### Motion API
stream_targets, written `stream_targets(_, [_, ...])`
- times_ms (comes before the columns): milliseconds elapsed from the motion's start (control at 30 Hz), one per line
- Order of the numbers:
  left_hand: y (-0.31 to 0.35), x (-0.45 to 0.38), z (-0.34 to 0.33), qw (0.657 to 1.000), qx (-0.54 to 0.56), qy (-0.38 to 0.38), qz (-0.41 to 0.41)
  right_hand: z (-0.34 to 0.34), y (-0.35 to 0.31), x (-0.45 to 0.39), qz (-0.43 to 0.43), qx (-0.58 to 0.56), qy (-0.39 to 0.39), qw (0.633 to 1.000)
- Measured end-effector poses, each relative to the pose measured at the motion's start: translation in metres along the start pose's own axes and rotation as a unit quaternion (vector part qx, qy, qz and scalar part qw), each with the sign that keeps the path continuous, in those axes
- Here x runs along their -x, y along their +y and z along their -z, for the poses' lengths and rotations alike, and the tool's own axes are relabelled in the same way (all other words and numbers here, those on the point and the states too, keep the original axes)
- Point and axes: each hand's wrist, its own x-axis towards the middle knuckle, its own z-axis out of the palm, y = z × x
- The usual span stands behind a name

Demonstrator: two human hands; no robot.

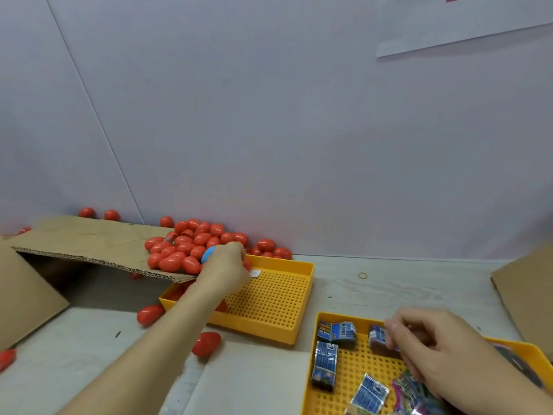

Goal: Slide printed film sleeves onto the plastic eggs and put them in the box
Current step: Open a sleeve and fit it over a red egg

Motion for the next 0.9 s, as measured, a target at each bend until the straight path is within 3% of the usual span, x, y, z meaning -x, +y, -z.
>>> stream_targets(67, [0.003, -0.007, -0.002, 0.987, -0.150, -0.040, -0.041, -0.001, 0.003, -0.001, 0.003, -0.003, 0.003, 1.000])
stream_targets(200, [0.014, -0.012, -0.008, 0.945, -0.311, -0.054, -0.091, -0.005, 0.007, -0.002, 0.010, -0.003, -0.001, 1.000])
stream_targets(267, [0.024, -0.007, -0.006, 0.928, -0.359, -0.036, -0.094, -0.005, 0.007, -0.002, 0.013, -0.002, -0.002, 1.000])
stream_targets(333, [0.040, 0.003, 0.004, 0.938, -0.336, 0.004, -0.086, -0.005, 0.007, -0.002, 0.015, -0.008, 0.007, 1.000])
stream_targets(400, [0.061, 0.017, 0.012, 0.971, -0.219, 0.041, -0.086, -0.006, 0.005, -0.001, 0.016, -0.022, 0.017, 0.999])
stream_targets(467, [0.087, 0.034, 0.014, 0.994, 0.025, 0.025, -0.100, -0.007, 0.001, 0.000, 0.023, -0.021, 0.026, 0.999])
stream_targets(567, [0.127, 0.074, 0.011, 0.930, 0.357, -0.010, -0.087, -0.008, -0.001, 0.002, 0.041, -0.012, 0.066, 0.997])
stream_targets(733, [0.145, 0.139, -0.013, 0.766, 0.641, 0.047, -0.026, -0.012, -0.003, 0.004, 0.023, -0.153, 0.136, 0.979])
stream_targets(833, [0.139, 0.156, -0.032, 0.734, 0.676, 0.057, -0.024, -0.015, -0.005, 0.004, 0.017, -0.219, 0.143, 0.965])
stream_targets(900, [0.133, 0.152, -0.041, 0.760, 0.647, 0.050, -0.038, -0.016, -0.005, 0.003, 0.008, -0.250, 0.126, 0.960])
